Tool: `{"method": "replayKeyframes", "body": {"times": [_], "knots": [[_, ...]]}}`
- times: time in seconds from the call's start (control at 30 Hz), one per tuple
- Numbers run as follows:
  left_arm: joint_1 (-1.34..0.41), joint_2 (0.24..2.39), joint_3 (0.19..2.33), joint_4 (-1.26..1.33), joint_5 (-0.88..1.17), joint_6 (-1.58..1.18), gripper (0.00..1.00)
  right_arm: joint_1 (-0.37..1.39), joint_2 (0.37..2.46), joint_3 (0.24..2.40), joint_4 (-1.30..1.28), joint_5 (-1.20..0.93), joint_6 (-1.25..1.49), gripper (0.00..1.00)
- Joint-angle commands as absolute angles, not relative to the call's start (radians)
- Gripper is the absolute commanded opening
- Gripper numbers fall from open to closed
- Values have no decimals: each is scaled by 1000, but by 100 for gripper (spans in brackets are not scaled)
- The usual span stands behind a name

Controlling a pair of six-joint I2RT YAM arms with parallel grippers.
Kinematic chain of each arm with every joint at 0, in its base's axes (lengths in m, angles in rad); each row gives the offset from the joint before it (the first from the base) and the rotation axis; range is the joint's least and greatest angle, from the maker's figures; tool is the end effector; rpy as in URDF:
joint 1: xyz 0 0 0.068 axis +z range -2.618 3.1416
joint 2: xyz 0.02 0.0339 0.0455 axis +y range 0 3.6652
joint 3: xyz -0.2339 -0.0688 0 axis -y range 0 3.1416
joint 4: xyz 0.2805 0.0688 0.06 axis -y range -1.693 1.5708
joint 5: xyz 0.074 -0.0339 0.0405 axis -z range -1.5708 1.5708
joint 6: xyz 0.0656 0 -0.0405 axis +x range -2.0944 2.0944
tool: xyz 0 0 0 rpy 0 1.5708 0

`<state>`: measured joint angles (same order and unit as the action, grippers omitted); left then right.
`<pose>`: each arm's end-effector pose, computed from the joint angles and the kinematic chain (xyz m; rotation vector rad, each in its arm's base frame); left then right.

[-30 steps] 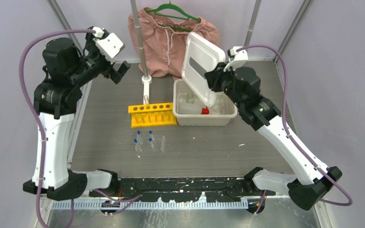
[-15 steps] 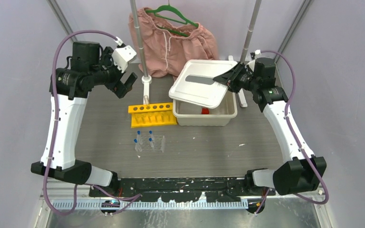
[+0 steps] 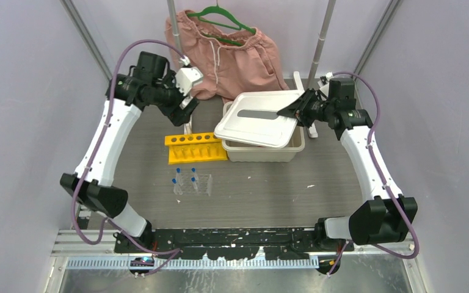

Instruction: Organize the chemistry lab equipment

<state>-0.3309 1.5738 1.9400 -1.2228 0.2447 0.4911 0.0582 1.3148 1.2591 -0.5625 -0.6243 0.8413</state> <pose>0.3271 -0.1292 0.3999 1.0611 2.1588 -0.2228 0.3450 0.0585 0.3103 0.5179 2.2466 1.1710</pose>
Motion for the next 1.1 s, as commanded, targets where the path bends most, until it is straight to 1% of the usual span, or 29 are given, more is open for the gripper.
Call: {"method": "replayKeyframes", "body": {"times": [0.0, 0.13, 0.27, 0.3, 0.4, 0.47, 0.5, 0.53, 0.57, 0.67, 0.8, 0.93, 1.07], "knots": [[-379, 1625, 1962, -1119, 238, 466, 85, 52, 1350, 1339, -773, -495, 664, 27], [-413, 1687, 1956, -1052, 237, 451, 83, 51, 1382, 1351, -823, -433, 614, 35], [-460, 1722, 1916, -984, 223, 455, 81, 51, 1418, 1343, -849, -383, 582, 38], [-473, 1729, 1909, -974, 214, 460, 81, 51, 1425, 1342, -853, -373, 576, 40], [-497, 1764, 1910, -958, 199, 467, 81, 51, 1444, 1350, -863, -354, 564, 51], [-504, 1792, 1923, -957, 196, 466, 81, 51, 1452, 1365, -877, -333, 560, 61], [-506, 1804, 1927, -958, 193, 464, 81, 50, 1453, 1374, -884, -317, 558, 82], [-507, 1816, 1930, -956, 190, 463, 80, 51, 1455, 1385, -895, -297, 554, 98], [-507, 1829, 1933, -953, 188, 460, 80, 51, 1456, 1395, -904, -279, 549, 100], [-509, 1847, 1934, -936, 189, 447, 80, 50, 1459, 1423, -933, -211, 542, 100], [-509, 1856, 1944, -934, 201, 433, 80, 50, 1472, 1442, -950, -206, 532, 100], [-511, 1856, 1959, -933, 209, 423, 80, 51, 1475, 1440, -965, -146, 520, 100], [-515, 1860, 1966, -926, 227, 393, 80, 50, 1433, 1406, -920, -52, 544, 100]]}}
